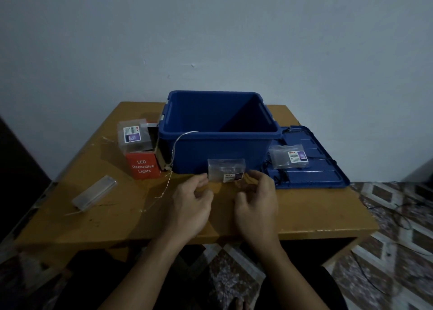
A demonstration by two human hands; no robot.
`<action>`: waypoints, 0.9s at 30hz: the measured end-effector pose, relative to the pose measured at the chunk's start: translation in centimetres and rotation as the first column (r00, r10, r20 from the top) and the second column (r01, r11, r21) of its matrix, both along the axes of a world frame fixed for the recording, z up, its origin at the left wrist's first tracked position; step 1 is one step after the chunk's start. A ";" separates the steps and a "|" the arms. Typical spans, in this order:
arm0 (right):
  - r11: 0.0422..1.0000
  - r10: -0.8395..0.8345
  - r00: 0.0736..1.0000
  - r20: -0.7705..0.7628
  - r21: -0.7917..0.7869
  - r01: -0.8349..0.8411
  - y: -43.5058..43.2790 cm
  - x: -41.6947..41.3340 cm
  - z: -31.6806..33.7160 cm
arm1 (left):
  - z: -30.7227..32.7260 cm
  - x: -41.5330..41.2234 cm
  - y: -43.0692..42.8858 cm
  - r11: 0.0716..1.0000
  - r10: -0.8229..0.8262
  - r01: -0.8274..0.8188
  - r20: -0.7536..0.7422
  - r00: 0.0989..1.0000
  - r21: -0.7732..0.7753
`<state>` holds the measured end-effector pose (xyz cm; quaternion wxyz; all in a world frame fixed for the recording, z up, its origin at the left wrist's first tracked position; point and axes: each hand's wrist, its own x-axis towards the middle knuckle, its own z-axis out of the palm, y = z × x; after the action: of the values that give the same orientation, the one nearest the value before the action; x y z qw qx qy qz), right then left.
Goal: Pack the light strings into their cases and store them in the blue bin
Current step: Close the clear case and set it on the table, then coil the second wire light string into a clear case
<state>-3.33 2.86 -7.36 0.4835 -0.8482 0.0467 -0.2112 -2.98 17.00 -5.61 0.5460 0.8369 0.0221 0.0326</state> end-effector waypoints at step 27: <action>0.550 0.407 0.900 -0.157 -0.744 -0.379 4.1 7.3 11.9 | 7.1 0.2 5.3 0.926 0.071 -0.065 -0.003 0.997 0.372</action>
<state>4.00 6.92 4.52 0.1185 -0.9558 -0.2447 -0.1117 -2.77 22.26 1.49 0.3762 0.9240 0.0491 0.0481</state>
